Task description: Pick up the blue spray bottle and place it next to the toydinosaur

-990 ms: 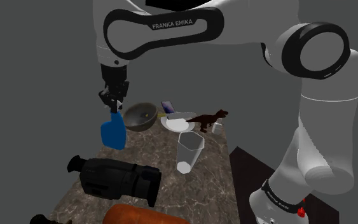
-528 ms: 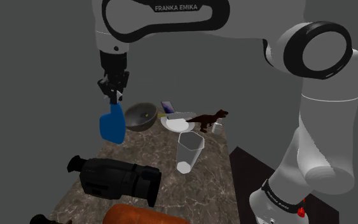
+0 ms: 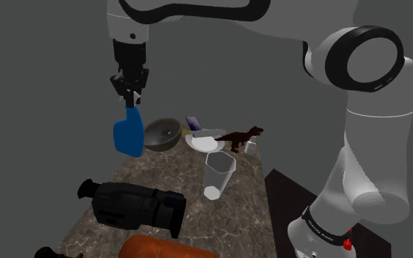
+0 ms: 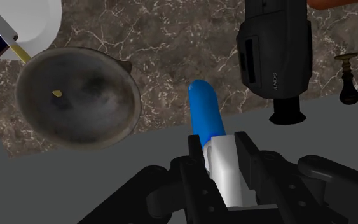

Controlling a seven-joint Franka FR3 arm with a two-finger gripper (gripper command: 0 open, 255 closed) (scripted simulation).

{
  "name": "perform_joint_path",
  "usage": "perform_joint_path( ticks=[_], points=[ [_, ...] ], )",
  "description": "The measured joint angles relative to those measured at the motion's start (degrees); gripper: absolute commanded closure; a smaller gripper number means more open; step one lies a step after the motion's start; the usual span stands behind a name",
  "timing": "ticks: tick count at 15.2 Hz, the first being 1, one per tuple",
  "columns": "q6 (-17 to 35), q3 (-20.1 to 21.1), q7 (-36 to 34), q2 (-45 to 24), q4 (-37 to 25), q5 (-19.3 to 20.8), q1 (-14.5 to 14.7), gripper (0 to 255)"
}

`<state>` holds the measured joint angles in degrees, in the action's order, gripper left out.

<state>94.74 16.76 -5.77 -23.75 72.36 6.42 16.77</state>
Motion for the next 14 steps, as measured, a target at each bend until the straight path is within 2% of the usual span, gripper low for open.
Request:
perform_joint_path(
  ticks=[8,14],
  points=[
    [-7.01,0.03,0.02,-1.74,-8.74,0.45,0.95,255],
    [-13.88,-0.07,-0.01,-5.02,-18.91,1.34,2.47,255]
  ],
)
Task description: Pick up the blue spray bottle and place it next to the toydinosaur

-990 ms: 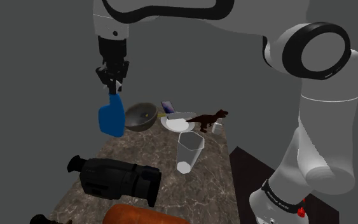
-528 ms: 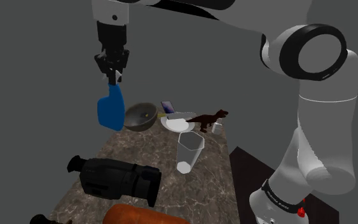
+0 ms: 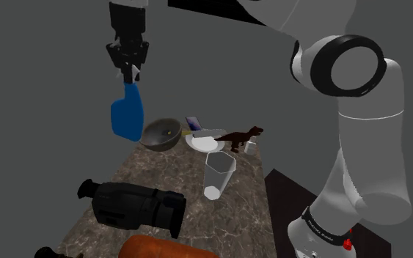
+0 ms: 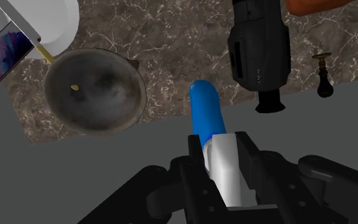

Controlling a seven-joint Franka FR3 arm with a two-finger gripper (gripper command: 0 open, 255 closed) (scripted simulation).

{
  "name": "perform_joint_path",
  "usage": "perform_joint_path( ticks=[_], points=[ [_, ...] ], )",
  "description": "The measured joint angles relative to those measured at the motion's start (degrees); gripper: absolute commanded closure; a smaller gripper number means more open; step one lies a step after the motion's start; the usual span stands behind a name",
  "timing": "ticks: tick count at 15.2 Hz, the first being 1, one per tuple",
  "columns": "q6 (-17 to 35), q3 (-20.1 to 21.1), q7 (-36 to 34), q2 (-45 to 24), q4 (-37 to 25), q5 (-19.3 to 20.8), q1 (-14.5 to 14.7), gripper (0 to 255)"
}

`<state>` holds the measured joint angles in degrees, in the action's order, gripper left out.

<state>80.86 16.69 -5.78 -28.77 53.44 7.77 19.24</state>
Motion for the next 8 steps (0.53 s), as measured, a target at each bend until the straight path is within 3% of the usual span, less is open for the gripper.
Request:
perform_joint_path(
  ticks=[5,8],
  points=[
    [-7.41,-0.44,0.42,-5.07,-12.55,1.29,2.07,255],
    [-5.11,0.01,1.62,2.13,-3.01,-0.44,-1.34,255]
  ],
)
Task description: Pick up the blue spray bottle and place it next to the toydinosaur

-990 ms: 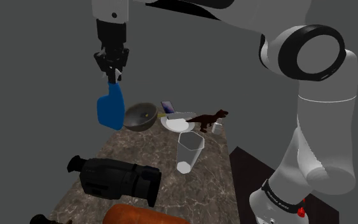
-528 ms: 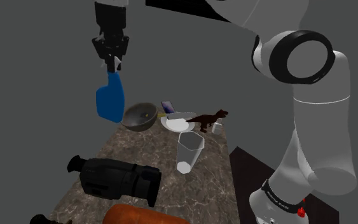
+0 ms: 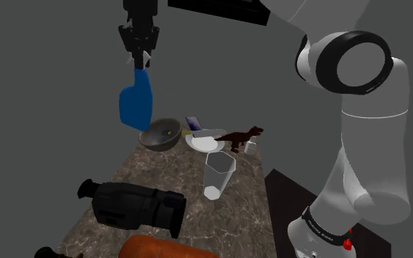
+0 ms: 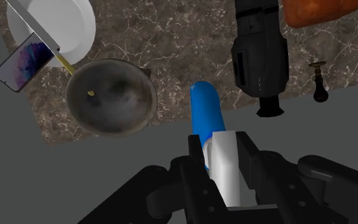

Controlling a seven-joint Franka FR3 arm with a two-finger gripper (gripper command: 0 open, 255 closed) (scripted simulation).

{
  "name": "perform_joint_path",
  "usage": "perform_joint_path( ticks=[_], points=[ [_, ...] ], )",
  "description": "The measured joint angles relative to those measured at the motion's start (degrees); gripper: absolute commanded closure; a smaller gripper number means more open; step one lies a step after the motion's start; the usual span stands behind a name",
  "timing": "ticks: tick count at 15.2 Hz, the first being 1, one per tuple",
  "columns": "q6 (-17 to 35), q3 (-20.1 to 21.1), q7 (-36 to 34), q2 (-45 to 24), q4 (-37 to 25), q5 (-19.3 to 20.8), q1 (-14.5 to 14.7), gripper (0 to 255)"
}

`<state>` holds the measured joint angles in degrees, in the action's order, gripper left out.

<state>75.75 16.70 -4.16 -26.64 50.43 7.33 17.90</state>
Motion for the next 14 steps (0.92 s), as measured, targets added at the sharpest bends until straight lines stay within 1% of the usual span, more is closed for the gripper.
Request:
perform_joint_path(
  ticks=[1,2,5,10,13,14],
  points=[
    [0.83,0.11,0.40,2.74,3.49,-0.72,-1.08,255],
    [2.17,0.12,1.19,6.34,8.40,-1.72,-2.64,255],
    [3.26,-0.48,3.88,12.53,15.46,-3.59,-5.71,255],
    [3.83,-2.74,9.72,23.44,26.52,-6.71,-10.34,255],
    [3.37,-4.32,12.80,28.54,31.05,-7.87,-12.08,255],
    [2.72,-4.86,13.78,29.68,31.52,-8.08,-12.56,255]
  ],
)
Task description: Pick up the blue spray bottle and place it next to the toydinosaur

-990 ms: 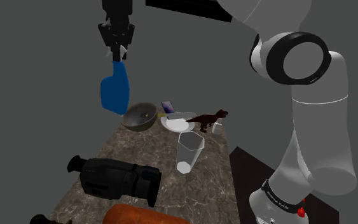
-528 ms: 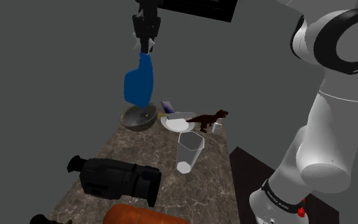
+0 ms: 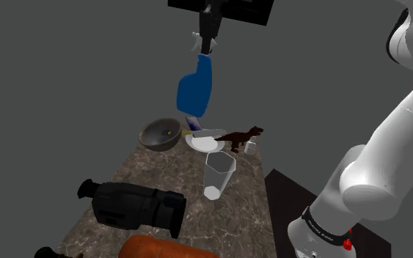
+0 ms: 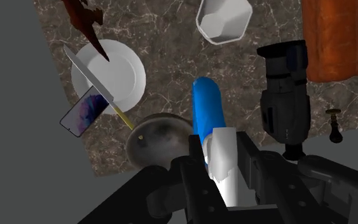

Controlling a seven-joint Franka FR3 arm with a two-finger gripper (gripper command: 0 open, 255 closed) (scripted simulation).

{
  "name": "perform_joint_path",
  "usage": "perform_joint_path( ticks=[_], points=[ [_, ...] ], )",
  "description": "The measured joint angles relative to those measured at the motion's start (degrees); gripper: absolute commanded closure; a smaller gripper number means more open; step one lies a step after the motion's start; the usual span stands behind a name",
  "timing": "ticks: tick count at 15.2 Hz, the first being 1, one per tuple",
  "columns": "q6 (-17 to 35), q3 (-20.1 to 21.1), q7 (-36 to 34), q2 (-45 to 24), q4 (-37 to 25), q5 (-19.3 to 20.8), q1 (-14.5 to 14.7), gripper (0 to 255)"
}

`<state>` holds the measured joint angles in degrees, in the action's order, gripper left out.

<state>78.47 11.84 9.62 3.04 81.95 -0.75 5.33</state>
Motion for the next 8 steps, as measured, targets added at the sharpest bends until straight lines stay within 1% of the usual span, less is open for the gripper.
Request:
perform_joint_path(
  ticks=[3,4,8],
  points=[
    [-1.27,-1.97,3.40,4.20,2.88,-0.60,-1.52,255],
    [-1.37,-2.77,4.69,6.21,4.81,-0.84,-2.03,255],
    [-3.91,-5.59,9.14,10.56,6.62,-0.80,-3.66,255]
  ],
)
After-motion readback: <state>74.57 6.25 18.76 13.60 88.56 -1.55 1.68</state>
